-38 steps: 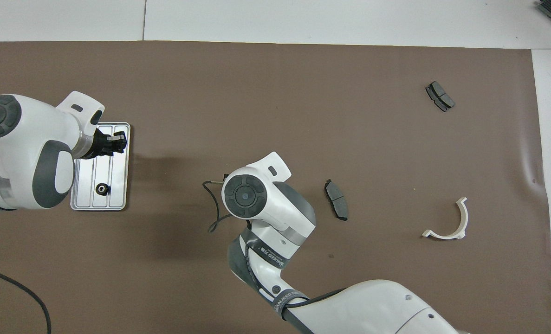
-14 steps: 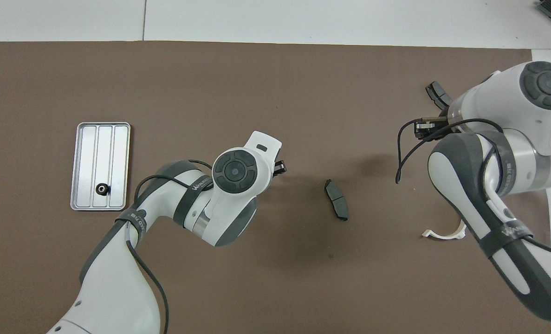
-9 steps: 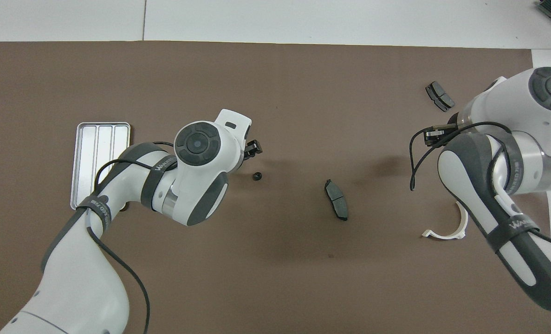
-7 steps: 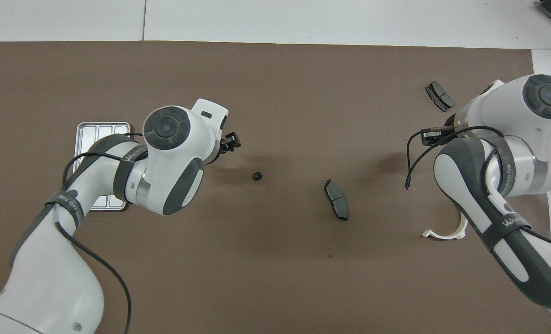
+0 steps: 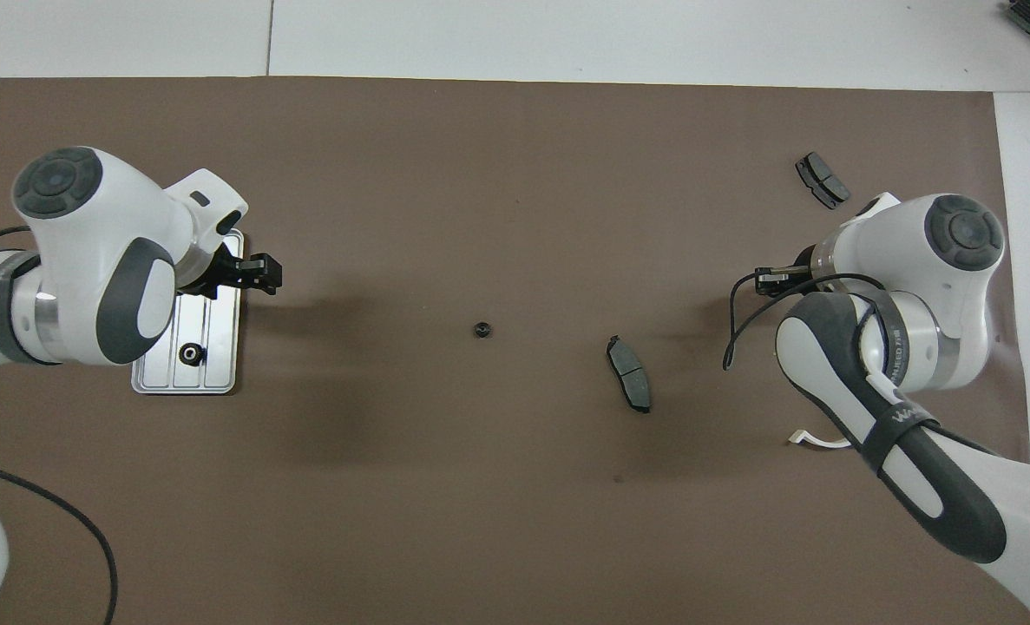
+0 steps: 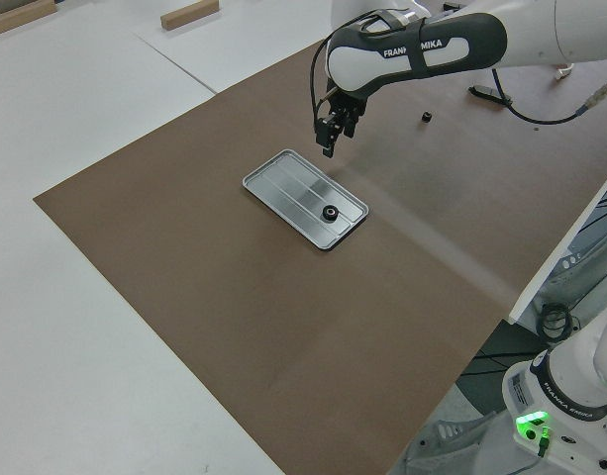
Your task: Place bearing gear from tray to pile
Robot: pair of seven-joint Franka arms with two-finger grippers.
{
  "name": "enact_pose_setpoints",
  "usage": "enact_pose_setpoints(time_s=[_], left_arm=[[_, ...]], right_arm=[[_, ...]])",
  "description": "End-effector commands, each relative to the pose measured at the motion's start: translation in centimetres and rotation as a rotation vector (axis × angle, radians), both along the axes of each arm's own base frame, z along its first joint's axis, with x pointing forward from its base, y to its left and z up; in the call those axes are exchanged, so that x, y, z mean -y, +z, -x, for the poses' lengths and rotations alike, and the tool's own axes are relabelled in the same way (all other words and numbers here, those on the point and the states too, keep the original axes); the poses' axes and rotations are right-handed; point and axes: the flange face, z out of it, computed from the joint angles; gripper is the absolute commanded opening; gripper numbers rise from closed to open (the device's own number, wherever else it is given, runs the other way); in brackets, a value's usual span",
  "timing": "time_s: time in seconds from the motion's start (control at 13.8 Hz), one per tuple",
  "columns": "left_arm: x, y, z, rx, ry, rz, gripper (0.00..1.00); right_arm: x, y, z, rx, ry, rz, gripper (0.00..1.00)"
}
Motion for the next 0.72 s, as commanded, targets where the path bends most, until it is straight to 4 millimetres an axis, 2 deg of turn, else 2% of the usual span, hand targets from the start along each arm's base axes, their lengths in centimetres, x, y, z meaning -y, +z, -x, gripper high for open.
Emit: enact_pose_setpoints(time_s=[0.0, 0.14, 0.29, 0.51, 0.65], left_arm=[[-5.3, 0.0, 1.8, -0.019, -0.100, 0.023, 0.82], [-8.3, -0.5, 2.9, -0.032, -0.138, 0.031, 0.81], [-9.9, -1.4, 4.5, -0.049, -0.168, 0.039, 0.80], [-9.9, -2.4, 6.5, -0.055, -0.163, 0.039, 0.80], [-9.7, -3.3, 7.8, -0.039, -0.152, 0.034, 0.80]], right_arm=[[-0.1, 0.1, 0.5, 0.016, -0.030, -0.023, 0.02], [-0.2, 0.3, 0.5, 0.020, -0.050, -0.024, 0.08], [-0.3, -0.2, 1.0, 0.008, -0.051, -0.023, 0.12], [-0.2, -1.0, 2.3, -0.018, -0.054, -0.020, 0.24], [0.0, -1.3, 2.6, -0.026, -0.053, -0.020, 0.26]])
